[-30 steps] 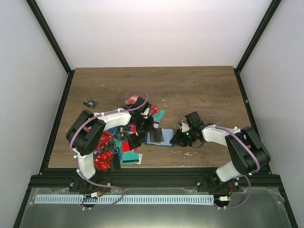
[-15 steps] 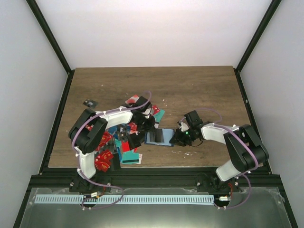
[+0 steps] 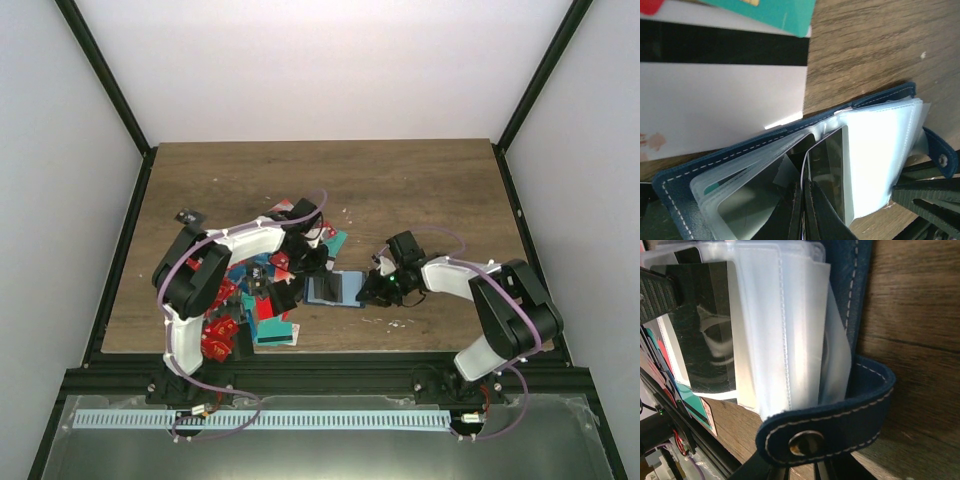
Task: Put the credit cards into the card holder
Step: Insert the credit card into the card holder.
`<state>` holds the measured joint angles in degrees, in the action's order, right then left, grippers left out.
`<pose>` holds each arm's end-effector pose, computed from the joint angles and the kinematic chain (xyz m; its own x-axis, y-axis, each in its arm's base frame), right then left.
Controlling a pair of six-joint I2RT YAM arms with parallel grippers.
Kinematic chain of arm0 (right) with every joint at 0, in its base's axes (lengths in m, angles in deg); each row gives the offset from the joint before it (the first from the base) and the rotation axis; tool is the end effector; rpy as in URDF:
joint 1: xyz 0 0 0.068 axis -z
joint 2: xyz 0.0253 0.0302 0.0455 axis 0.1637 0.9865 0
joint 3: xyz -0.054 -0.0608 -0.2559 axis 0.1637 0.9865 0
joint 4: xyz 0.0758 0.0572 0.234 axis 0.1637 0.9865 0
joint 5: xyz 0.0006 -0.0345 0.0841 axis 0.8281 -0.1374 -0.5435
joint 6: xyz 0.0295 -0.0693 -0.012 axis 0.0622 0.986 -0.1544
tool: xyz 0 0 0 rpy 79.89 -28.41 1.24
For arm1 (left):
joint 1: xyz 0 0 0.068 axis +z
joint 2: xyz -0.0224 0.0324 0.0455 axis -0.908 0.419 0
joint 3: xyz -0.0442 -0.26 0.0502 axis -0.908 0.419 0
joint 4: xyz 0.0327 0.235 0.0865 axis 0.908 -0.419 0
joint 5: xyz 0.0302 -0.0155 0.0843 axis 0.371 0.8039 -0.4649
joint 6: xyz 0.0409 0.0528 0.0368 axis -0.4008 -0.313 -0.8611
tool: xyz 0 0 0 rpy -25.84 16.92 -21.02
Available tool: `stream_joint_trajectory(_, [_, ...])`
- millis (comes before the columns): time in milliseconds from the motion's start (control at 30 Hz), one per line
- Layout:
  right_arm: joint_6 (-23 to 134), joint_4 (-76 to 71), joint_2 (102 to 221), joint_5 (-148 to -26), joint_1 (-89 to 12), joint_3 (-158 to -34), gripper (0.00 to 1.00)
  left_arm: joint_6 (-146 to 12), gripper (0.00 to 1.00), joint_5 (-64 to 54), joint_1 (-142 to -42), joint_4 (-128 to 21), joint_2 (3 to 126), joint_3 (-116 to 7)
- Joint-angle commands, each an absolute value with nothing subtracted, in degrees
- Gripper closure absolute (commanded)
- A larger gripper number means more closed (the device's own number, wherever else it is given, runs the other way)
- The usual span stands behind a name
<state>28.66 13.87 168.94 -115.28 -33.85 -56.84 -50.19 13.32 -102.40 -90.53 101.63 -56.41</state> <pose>0.2130 0.1384 0.1064 -0.9993 0.0373 0.0015 0.0292 0.7553 0.6547 0.2847 -0.2524 0.1263 -0.9785 0.2020 -0.0413 0.1940 0.8345 -0.5158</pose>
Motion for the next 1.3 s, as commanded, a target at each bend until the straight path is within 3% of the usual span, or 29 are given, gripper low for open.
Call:
stream_joint_trajectory(0, [29.2,13.7,170.8,-110.7,-33.6,-57.4,0.84,-50.1,0.96,9.7,-102.6,-97.1,102.1,-55.5])
stream_joint_trajectory(133, [29.0,13.3,171.0,-110.9,-33.6,-57.2,0.84,-49.3,0.96,14.7,-102.7,-92.2,101.8,-53.5])
stream_joint_trajectory(867, [30.5,14.8,169.6,-113.4,-33.6,-60.8,0.84,-47.3,0.96,18.5,-103.5,-85.0,106.8,-56.1])
stream_joint_trajectory(1267, [31.4,23.8,162.6,-102.5,-33.1,-62.3,0.82,-50.2,0.96,17.1,-103.5,-87.6,107.3,-57.1])
